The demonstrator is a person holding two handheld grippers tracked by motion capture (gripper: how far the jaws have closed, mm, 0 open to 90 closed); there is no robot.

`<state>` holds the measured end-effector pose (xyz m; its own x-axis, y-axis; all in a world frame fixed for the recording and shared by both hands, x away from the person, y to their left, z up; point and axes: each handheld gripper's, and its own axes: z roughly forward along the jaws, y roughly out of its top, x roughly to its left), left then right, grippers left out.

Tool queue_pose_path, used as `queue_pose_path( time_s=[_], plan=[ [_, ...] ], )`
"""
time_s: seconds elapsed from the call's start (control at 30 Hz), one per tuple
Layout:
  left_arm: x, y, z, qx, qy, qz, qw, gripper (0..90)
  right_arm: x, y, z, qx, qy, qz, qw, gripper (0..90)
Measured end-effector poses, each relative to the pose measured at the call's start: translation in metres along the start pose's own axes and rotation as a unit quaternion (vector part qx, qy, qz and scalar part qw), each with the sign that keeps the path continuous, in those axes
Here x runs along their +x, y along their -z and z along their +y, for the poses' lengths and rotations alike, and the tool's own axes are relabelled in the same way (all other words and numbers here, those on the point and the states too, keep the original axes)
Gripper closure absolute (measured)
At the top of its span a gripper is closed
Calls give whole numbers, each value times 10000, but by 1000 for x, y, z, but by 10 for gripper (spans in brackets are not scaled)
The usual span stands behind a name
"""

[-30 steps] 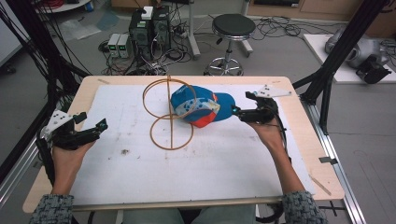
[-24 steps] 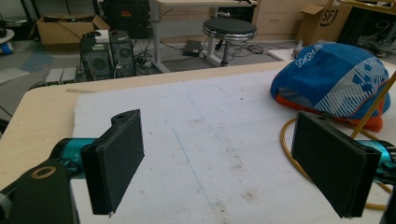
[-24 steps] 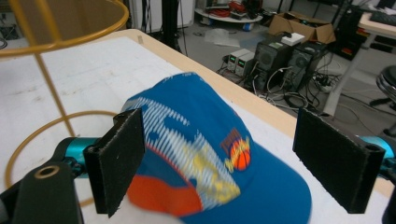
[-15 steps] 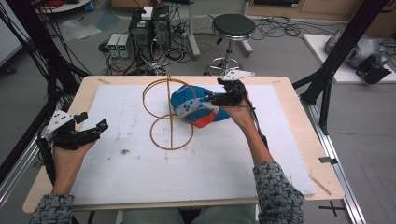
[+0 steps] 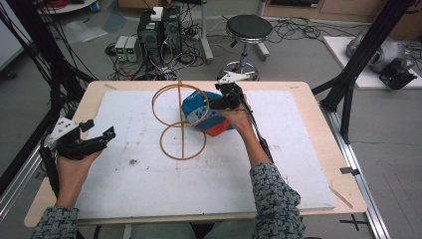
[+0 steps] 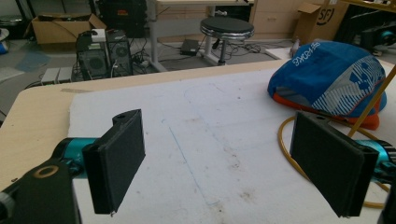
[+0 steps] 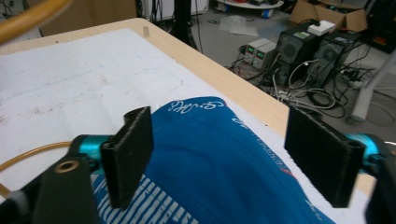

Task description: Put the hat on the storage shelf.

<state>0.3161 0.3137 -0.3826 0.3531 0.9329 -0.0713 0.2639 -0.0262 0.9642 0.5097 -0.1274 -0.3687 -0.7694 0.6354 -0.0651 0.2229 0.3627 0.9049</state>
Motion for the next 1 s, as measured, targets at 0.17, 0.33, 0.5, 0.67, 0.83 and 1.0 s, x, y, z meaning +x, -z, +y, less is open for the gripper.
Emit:
queue_pose_path(
  time_s=[0.17, 0.33, 0.5, 0.67, 0.83, 1.0],
  plan=[
    [0, 0, 0, -3, -5, -6, 10000, 182, 0, -10, -3, 33, -120, 127, 9998, 340],
    [0, 0, 0, -2, 15, 2, 10000, 182, -5, -14, -9, 222, -316, 165, 9991, 458],
    [0, 0, 0, 22, 17, 29, 10000, 184, -6, -14, -9, 267, -274, 147, 9992, 589],
    [1, 0, -1, 18, 42, 28, 10000, 185, -3, -16, -9, 466, -109, 21, 9989, 754],
    [2, 1, 0, 30, 32, 47, 10000, 185, 2, -13, -4, 410, 153, -150, 9989, 884],
    [2, 1, 0, 25, 40, 60, 10000, 184, 0, -5, 1, 320, 223, -319, 9987, 889]
  ],
)
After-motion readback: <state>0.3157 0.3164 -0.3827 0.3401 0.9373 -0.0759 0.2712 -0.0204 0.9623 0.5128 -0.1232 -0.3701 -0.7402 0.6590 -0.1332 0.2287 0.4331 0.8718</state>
